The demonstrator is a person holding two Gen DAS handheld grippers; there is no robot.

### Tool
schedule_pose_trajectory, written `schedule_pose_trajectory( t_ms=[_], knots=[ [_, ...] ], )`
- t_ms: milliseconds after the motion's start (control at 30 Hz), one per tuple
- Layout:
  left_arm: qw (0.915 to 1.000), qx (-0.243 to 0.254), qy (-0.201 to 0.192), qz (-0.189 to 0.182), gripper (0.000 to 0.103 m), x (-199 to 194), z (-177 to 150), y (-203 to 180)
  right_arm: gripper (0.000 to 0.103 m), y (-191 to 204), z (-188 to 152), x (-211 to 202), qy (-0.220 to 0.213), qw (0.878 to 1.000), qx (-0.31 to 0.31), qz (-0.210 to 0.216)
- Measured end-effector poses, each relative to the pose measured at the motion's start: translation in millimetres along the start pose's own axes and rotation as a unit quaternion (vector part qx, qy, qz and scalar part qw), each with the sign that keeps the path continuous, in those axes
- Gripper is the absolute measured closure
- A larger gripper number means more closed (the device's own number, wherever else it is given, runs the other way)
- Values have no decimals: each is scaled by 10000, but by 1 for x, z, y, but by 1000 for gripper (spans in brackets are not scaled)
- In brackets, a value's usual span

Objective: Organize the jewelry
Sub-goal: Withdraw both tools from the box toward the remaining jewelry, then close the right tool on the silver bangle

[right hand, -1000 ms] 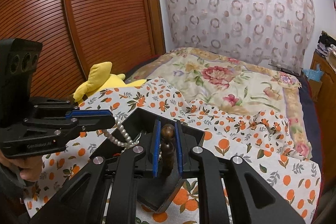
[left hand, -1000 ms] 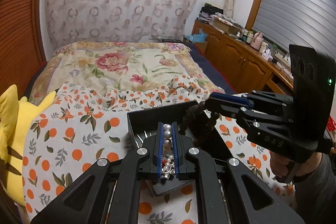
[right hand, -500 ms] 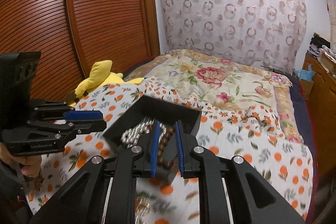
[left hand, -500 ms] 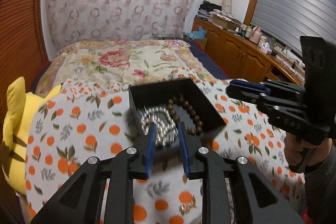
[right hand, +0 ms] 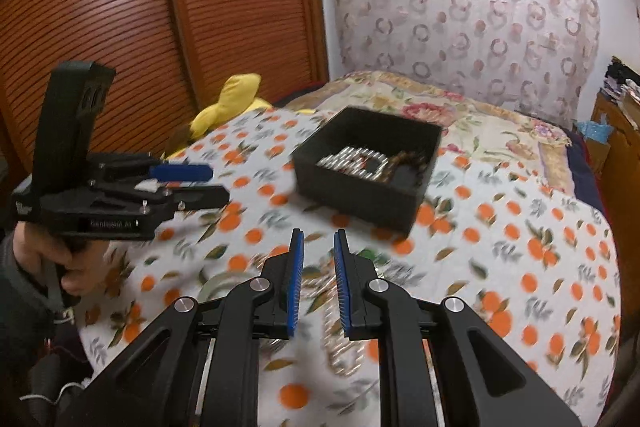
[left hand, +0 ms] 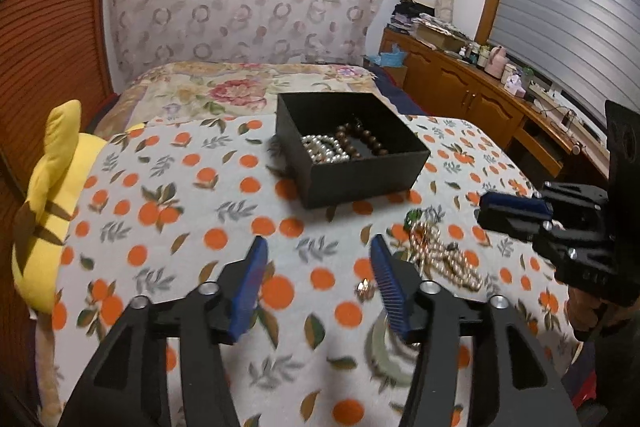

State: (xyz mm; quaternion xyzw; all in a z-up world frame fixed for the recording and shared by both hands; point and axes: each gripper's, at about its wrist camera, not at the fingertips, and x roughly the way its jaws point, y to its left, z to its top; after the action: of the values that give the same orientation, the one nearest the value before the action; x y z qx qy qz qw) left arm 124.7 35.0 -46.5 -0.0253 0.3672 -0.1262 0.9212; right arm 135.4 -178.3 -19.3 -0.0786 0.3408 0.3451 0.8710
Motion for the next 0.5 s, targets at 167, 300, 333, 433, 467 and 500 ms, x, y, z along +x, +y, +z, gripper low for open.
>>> schedule_pose_trajectory(
  t_ms=[167, 300, 333, 433, 467, 500],
  knots=[
    [9999, 106, -28, 120, 35, -13, -16, 1, 86, 23, -14, 7, 231, 9995, -95, 213],
    [9999, 101, -52, 126, 31, -20, -29, 1, 86, 38, -22, 12, 418, 9982, -270, 332],
    [9999, 85, -57, 118, 28, -21, -30, 1, 86, 39, -23, 14, 461, 9979, -287, 341],
    [9999, 37, -69, 130, 26, -25, -39, 2, 86, 47, -26, 20, 658, 9964, -361, 390],
    [9999, 25, -62, 127, 26, -27, -41, 3, 86, 49, -27, 21, 705, 9959, -394, 411],
    [9999, 14, -58, 118, 26, -27, -42, 4, 86, 52, -27, 24, 784, 9949, -453, 452]
  ],
)
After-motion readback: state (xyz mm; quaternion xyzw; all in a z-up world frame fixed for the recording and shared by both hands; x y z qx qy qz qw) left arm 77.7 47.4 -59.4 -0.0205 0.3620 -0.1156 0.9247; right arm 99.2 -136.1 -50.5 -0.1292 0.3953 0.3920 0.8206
